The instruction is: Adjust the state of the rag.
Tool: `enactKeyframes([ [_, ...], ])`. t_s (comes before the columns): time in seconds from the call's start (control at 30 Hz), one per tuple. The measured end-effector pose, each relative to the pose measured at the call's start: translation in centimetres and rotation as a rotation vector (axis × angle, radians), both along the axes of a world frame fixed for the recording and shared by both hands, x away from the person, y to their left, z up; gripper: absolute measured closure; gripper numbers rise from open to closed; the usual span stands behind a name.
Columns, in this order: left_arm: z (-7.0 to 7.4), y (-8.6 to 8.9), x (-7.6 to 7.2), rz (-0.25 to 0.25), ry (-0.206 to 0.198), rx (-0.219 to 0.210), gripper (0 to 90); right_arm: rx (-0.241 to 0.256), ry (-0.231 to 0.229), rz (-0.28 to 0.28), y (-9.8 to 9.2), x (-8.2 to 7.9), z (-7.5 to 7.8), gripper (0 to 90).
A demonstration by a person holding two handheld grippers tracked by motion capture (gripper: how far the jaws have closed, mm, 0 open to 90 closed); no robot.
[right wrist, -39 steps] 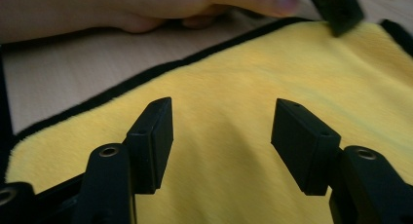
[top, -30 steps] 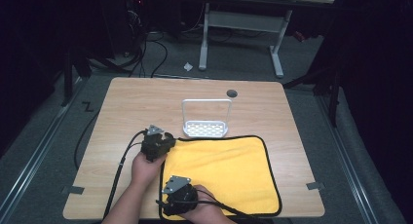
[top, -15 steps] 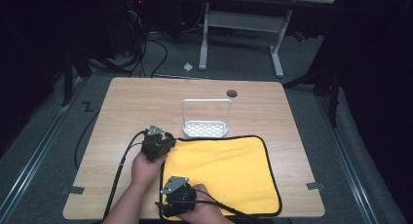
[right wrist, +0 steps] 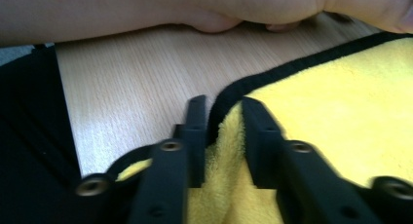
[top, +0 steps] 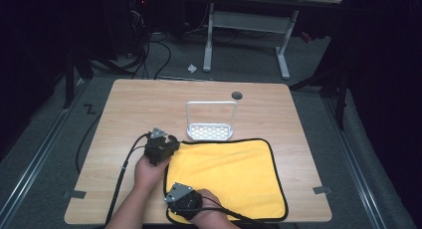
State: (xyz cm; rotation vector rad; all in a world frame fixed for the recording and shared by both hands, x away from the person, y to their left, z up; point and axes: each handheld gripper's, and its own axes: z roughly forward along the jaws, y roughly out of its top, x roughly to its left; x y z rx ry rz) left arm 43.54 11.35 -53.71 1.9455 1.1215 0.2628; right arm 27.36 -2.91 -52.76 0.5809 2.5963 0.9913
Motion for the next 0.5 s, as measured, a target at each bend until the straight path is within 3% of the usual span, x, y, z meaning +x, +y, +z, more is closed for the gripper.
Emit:
enactKeyframes([
  [0.13,0.0,0.1,0.0,0.0,0.005,-0.007,74.3,0.009,-0.011,-0.002,-0.3,-0.1,0.3,82.9],
  [0.4,0.1,0.5,0.0,-0.015,0.016,-0.05,83.0,0.122,-0.073,-0.024,-2.0,-0.5,2.4,83.8],
  [0.5,0.4,2.2,0.0,0.044,0.038,-0.181,83.4,0.163,-0.082,-0.026,-1.8,-0.4,3.3,83.7],
])
